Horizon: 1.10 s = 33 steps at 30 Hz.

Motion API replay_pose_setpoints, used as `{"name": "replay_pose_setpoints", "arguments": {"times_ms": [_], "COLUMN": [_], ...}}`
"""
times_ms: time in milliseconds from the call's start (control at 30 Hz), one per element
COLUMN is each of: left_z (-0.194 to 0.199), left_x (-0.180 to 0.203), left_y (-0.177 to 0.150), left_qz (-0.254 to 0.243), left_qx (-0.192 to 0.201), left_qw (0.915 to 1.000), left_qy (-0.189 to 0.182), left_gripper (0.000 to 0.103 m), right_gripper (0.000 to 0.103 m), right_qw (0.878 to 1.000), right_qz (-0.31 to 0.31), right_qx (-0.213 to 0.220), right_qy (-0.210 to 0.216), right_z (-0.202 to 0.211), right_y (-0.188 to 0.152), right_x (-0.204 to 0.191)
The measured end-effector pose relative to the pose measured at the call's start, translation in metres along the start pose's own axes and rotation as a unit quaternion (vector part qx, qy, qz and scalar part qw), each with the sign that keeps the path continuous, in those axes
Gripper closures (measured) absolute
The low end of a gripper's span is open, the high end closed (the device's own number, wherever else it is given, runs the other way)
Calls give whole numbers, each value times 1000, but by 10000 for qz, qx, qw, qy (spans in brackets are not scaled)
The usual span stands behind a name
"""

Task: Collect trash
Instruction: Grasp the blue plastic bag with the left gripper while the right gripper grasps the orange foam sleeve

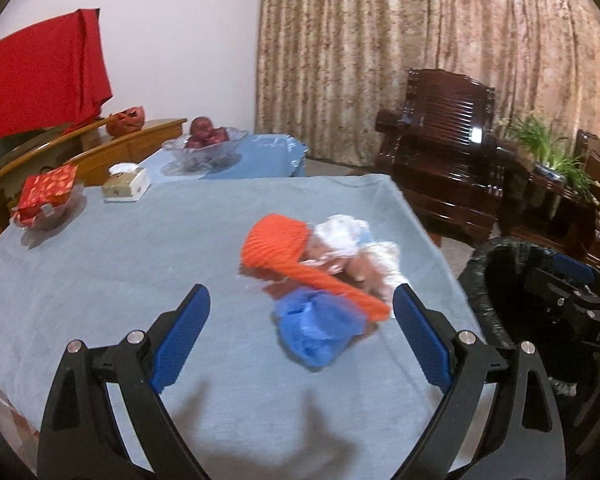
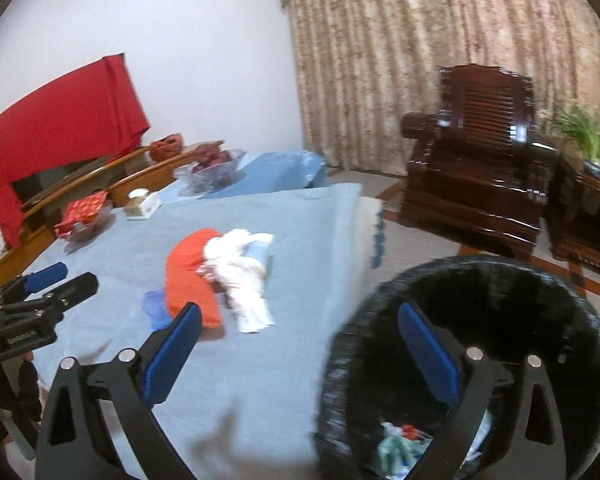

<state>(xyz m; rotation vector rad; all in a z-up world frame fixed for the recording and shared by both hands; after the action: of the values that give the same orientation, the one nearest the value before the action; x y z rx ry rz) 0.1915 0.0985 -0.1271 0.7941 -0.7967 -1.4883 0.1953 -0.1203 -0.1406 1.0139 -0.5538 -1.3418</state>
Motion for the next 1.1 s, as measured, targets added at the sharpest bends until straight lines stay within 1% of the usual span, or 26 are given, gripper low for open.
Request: {"name": "replay_pose_setpoints", "arguments": {"times_ms": [67, 100, 133, 233, 300, 433, 633, 700, 800, 867, 933, 1000, 1100], "left_z": [-1, -3, -5, -13, -18, -27, -37, -38, -41, -43, -45, -48, -51], "left_x": [-9, -15, -19, -34, -40, -50, -64, -67, -69, -68, -63, -58, -48], "left_y": [-3, -5, -6, -13, -17, -26, -35, -36, -38, -39, -39, -39, -40], "left_qz": [53, 87, 111, 181, 221, 259, 347, 370, 409, 419, 409, 400, 380], "left_qx": [-25, -51, -83, -181, -240, -362, -471, -486, -506, -513, -528, -540, -554], "left_qw": [10000, 9999, 9998, 9994, 9991, 9985, 9978, 9976, 9974, 9975, 9975, 9976, 9977], "left_qy": [74, 124, 152, 242, 279, 314, 325, 327, 299, 260, 209, 149, 51], "left_gripper": [13, 14, 18, 19, 19, 19, 19, 19, 19, 19, 19, 19, 19], "right_gripper": [18, 19, 23, 32, 35, 36, 44, 49, 60, 80, 87, 89, 90], "right_qw": [9998, 9996, 9993, 9975, 9959, 9928, 9892, 9887, 9872, 9852, 9829, 9816, 9821], "right_qz": [105, 146, 183, 335, 467, 670, 749, 738, 752, 762, 750, 669, 650], "right_qx": [-92, -149, -200, -421, -547, -747, -976, -1011, -1093, -1167, -1248, -1277, -1222], "right_qy": [135, 197, 261, 463, 547, 657, 793, 819, 884, 999, 1125, 1249, 1276], "right_z": [-12, -18, -23, -45, -55, -76, -99, -103, -110, -112, -113, -111, -103], "right_y": [-2, -4, -6, -14, -21, -33, -42, -43, -44, -46, -48, -48, -44], "right_x": [-15, -22, -28, -50, -62, -83, -99, -100, -102, -104, -106, -105, -101]}}
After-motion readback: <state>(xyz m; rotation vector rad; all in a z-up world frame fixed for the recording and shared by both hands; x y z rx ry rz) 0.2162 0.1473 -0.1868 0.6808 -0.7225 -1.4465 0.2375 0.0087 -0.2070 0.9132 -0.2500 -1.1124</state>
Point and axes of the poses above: each gripper's, at about its wrist camera, not at the fingertips, and z roughly against the way its jaws point, x to its right, y to its top, the point moved 7 cm from there along -z, roughly the way its jaws point, and after that the axes turned 3 degrees about -z, right-handed, at the moved point
